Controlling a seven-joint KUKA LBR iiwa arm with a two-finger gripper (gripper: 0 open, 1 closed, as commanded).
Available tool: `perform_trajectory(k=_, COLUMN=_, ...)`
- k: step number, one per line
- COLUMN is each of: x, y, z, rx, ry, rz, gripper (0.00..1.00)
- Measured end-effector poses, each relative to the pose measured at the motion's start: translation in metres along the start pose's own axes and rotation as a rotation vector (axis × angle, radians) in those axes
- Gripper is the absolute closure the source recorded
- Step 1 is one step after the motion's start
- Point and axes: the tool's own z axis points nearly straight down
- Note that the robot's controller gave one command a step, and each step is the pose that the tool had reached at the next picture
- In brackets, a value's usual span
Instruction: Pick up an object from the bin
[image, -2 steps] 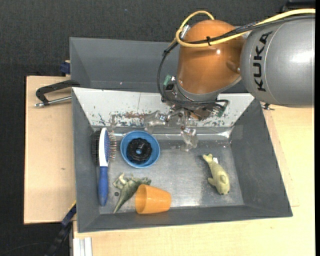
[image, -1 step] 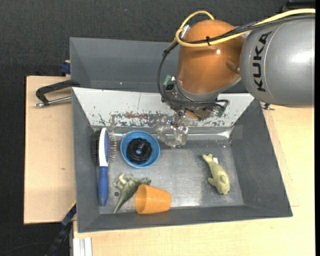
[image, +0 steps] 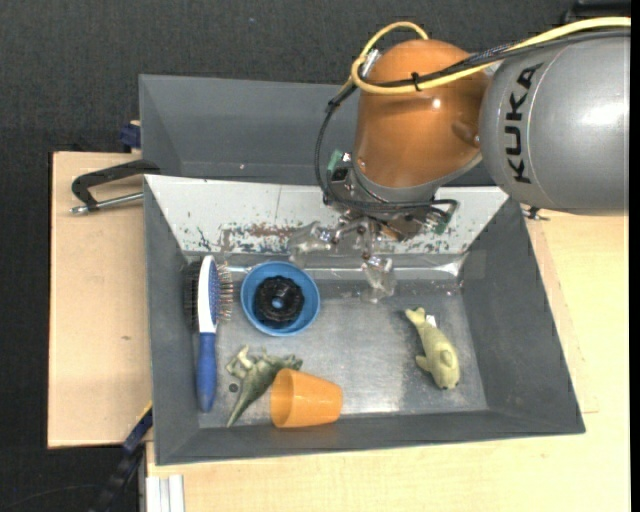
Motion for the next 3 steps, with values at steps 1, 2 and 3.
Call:
perform_trajectory(k=1, x=-0.040, y=0.051, z=0.084, rx=-0.010, ry=0.006, rz=0.033, gripper=0.00)
perform_trajectory(k=2, x=-0.037, y=0.020, z=0.125, rx=-0.001, ry=-0.004, rz=-0.123, gripper=0.00)
perform_trajectory(k=3, x=-0.034, y=0.019, z=0.126, rx=-0.001, ry=0.001, rz=-0.122, gripper=1.00)
